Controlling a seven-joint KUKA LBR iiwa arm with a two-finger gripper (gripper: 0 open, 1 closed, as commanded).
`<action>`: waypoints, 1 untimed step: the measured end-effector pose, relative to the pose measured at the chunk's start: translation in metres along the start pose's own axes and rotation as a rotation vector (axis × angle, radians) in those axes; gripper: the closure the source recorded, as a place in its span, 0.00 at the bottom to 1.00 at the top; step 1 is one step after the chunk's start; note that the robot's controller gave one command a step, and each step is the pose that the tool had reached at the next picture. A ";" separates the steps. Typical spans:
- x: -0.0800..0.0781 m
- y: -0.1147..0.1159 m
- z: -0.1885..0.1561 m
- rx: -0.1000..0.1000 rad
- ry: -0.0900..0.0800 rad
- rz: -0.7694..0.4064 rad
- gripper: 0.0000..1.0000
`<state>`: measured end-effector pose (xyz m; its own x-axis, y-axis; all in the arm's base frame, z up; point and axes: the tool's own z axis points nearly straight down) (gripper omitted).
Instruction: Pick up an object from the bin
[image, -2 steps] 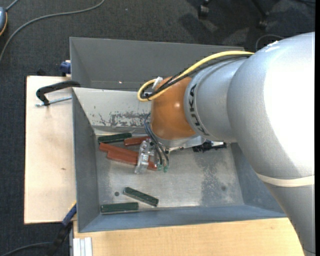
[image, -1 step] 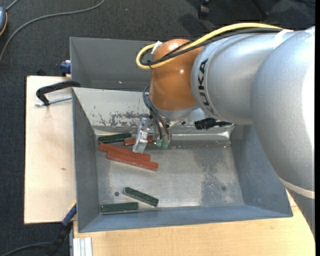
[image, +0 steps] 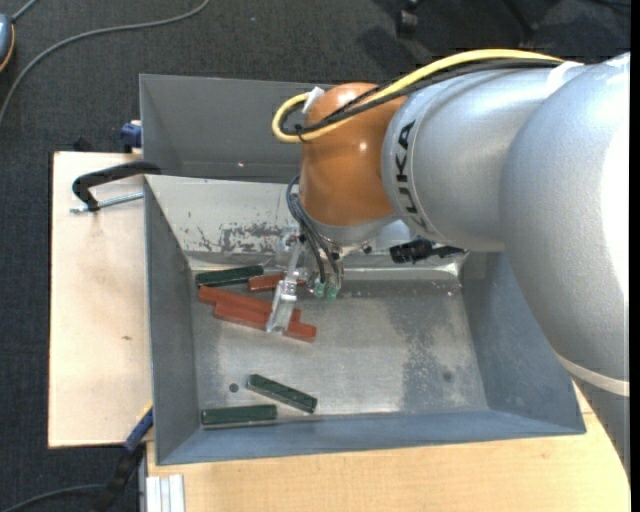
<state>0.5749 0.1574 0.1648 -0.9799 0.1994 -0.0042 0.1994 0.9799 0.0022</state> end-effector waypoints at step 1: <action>-0.016 0.022 0.095 0.000 0.001 -0.186 0.00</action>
Offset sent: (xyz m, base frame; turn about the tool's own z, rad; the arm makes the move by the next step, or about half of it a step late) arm 0.0198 0.0165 -0.0948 -0.1843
